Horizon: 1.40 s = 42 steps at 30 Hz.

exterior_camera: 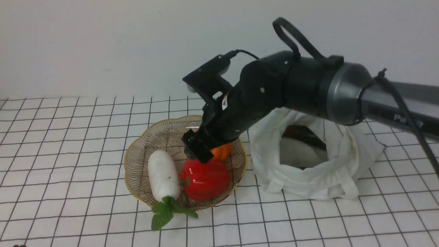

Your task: Take vegetables from bag on white checkered tablecloth place on plate.

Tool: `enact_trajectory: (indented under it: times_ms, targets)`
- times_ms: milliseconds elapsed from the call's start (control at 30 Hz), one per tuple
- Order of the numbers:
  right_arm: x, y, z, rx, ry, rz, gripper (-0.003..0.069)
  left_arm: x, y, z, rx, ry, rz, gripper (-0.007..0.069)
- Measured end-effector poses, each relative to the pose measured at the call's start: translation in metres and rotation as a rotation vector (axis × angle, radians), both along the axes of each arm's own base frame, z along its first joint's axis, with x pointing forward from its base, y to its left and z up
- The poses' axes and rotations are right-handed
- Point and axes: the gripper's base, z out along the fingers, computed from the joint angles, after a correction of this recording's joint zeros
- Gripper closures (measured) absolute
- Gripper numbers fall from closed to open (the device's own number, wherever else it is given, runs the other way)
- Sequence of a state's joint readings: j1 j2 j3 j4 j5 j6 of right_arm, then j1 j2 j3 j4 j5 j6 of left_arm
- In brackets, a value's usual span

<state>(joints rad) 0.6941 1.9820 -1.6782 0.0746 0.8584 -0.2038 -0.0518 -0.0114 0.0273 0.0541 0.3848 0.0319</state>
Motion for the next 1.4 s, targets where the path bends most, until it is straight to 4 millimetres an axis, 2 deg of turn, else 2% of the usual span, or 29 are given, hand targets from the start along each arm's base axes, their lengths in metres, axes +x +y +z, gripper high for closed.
enact_trajectory:
  times_ms: [33, 100, 200, 233, 267, 333, 367, 433, 467, 533, 567, 633, 667, 733, 800, 933, 967, 1000, 1067, 1100, 1133, 1200, 1267, 1400]
  targets:
    - [0.000, -0.003, 0.006, -0.035, 0.004, -0.009, 0.0036, 0.000, 0.000, 0.000, 0.000, 0.000, 0.000, 0.0633]
    - [-0.001, -0.012, 0.032, -0.091, -0.011, -0.056, 0.0116, 0.000, 0.000, 0.000, 0.000, 0.000, 0.000, 0.0633]
    - [-0.007, -0.031, 0.080, -0.151, -0.072, -0.136, 0.0274, 0.000, 0.000, 0.000, 0.000, 0.000, 0.000, 0.0633]
    - [-0.011, -0.039, 0.103, -0.146, -0.123, -0.170, 0.0358, 0.000, 0.000, 0.000, 0.000, 0.000, 0.000, 0.0633]
    - [-0.012, -0.040, 0.107, -0.136, -0.130, -0.174, 0.0358, 0.000, 0.000, 0.000, 0.000, 0.000, 0.000, 0.0633]
    - [-0.030, -0.060, 0.155, -0.072, -0.227, -0.226, 0.0542, 0.000, 0.000, 0.000, 0.000, 0.000, 0.000, 0.0633]
    - [-0.040, -0.068, 0.171, -0.038, -0.250, -0.237, 0.0594, 0.000, 0.000, 0.000, 0.000, 0.000, 0.000, 0.0633]
    - [-0.062, -0.085, 0.200, 0.038, -0.281, -0.262, 0.0647, 0.000, 0.000, 0.000, 0.000, 0.000, 0.000, 0.0633]
    - [-0.067, -0.089, 0.205, 0.052, -0.287, -0.266, 0.0652, 0.000, 0.000, 0.000, 0.000, 0.000, 0.000, 0.0633]
    - [-0.104, -0.116, 0.236, 0.162, -0.310, -0.288, 0.0669, 0.000, 0.000, 0.000, 0.000, 0.000, 0.000, 0.0633]
    - [-0.112, -0.122, 0.239, 0.180, -0.308, -0.292, 0.0671, 0.000, 0.000, 0.000, 0.000, 0.000, 0.000, 0.0633]
    - [-0.145, -0.149, 0.255, 0.253, -0.326, -0.320, 0.0671, 0.000, 0.000, 0.000, 0.000, 0.000, 0.000, 0.0633]
    - [-0.153, -0.155, 0.254, 0.262, -0.323, -0.327, 0.0671, 0.000, 0.000, 0.000, 0.000, 0.000, 0.000, 0.0633]
    - [-0.189, -0.185, 0.258, 0.319, -0.337, -0.354, 0.0671, 0.000, 0.000, 0.000, 0.000, 0.000, 0.000, 0.0633]
    - [-0.211, -0.204, 0.257, 0.357, -0.356, -0.363, 0.0671, 0.000, 0.000, 0.000, 0.000, 0.000, 0.000, 0.0633]
    - [-0.261, -0.249, 0.237, 0.465, -0.502, -0.365, 0.0673, 0.000, 0.000, 0.000, 0.000, 0.000, 0.000, 0.0633]
    - [-0.264, -0.251, 0.234, 0.467, -0.503, -0.365, 0.0673, 0.000, 0.000, 0.000, 0.000, 0.000, 0.000, 0.0633]
    - [-0.287, -0.273, 0.221, 0.536, -0.614, -0.365, 0.0673, 0.000, 0.000, 0.000, 0.000, 0.000, 0.000, 0.0633]
    - [-0.310, -0.293, 0.199, 0.621, -0.696, -0.373, 0.0673, 0.000, 0.000, 0.000, 0.000, 0.000, 0.000, 0.0633]
    - [-0.314, -0.296, 0.199, 0.637, -0.702, -0.376, 0.0673, 0.000, 0.000, 0.000, 0.000, 0.000, 0.000, 0.0633]
    - [-0.328, -0.308, 0.185, 0.710, -0.760, -0.378, 0.0673, 0.000, 0.000, 0.000, 0.000, 0.000, 0.000, 0.0633]
    - [-0.343, -0.321, 0.157, 0.791, -0.828, -0.377, 0.0673, 0.000, 0.000, 0.000, 0.000, 0.000, 0.000, 0.0633]
    - [-0.351, -0.327, 0.141, 0.838, -0.867, -0.375, 0.0673, 0.000, 0.000, 0.000, 0.000, 0.000, 0.000, 0.0633]
    - [-0.351, -0.327, 0.111, 0.839, -0.898, -0.370, 0.0673, 0.000, 0.000, 0.000, 0.000, 0.000, 0.000, 0.0633]
